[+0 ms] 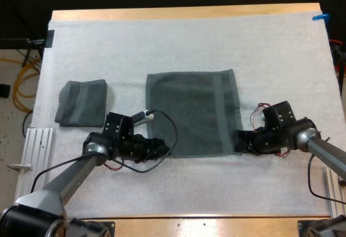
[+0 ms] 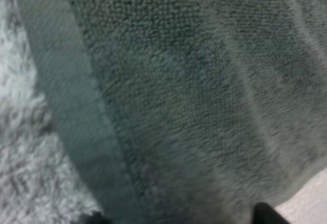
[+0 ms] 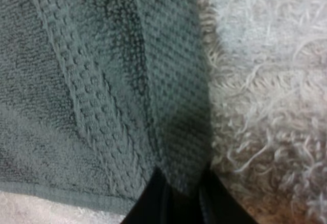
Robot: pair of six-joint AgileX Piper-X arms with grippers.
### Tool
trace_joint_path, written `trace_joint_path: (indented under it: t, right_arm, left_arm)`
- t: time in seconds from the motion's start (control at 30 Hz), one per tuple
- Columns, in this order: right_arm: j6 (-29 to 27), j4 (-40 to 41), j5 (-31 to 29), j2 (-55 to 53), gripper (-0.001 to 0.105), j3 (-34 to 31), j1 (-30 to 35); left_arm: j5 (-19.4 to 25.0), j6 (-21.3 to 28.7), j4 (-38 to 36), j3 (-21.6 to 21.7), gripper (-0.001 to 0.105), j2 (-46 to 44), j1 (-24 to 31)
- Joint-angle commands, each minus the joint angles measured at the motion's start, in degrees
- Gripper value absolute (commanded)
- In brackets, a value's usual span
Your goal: Pick towel from pile fold and stack
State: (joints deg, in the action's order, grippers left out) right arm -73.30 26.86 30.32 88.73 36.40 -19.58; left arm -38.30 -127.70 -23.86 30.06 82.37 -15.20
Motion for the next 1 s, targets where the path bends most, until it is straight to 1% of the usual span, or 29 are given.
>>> trace_joint_path:
  t: [0.0, 0.03, 0.1, 0.17, 0.2, 0.3, 0.53, 0.6, 0.67, 0.83, 0.97]
  right_arm:
    - [-0.6, 0.5, -0.9, 0.7, 0.0, -0.4, 0.0]
    - [-0.6, 0.5, -0.9, 0.7, 0.0, -0.4, 0.0]
    - [-0.6, 0.5, -0.9, 0.7, 0.0, -0.4, 0.0]
    - [-0.6, 0.5, -0.9, 0.7, 0.0, -0.4, 0.0]
    - [-0.6, 0.5, -0.9, 0.7, 0.0, -0.4, 0.0]
    - [-0.6, 1.3, 0.0, -0.1, 0.0, -0.4, 0.0]
    - [-1.2, 6.7, 0.0, -8.9, 0.0, -0.4, -0.2]
    - [-1.2, 8.7, 0.0, -12.0, 0.0, -0.4, -0.7]
    - [-1.2, 11.4, 0.2, -15.3, 0.0, -0.4, -1.6]
    - [-0.5, 16.9, 0.2, -20.7, 0.0, -0.4, -4.7]
    - [0.8, 20.5, -0.5, -23.9, 0.0, -0.5, -6.9]
  left_arm:
    - [0.8, 0.0, 0.0, -0.6, 0.034, 0.9, -0.5]
    - [0.8, 0.0, 0.0, -0.6, 0.03, 0.9, -0.5]
    - [0.7, 0.0, 0.0, -0.6, 0.011, 0.9, -0.5]
    - [0.6, 0.3, 0.0, -0.6, 0.001, 0.8, -0.5]
    - [0.0, 0.4, 0.0, -0.6, 0.0, 0.6, -0.5]
    - [-1.2, 1.6, -2.1, -0.2, 0.0, -1.4, -0.5]
    - [-1.1, 5.7, -12.8, 1.1, 0.0, -11.2, -1.4]
    - [-1.1, 5.8, -15.8, 1.2, 0.0, -13.6, -3.1]
    - [-1.1, 5.8, -18.9, 1.2, 0.0, -16.0, -5.9]
    - [-0.2, 5.3, -23.4, 1.2, 0.0, -19.9, -11.3]
    - [0.3, 5.2, -25.9, 1.2, 0.0, -21.9, -12.4]
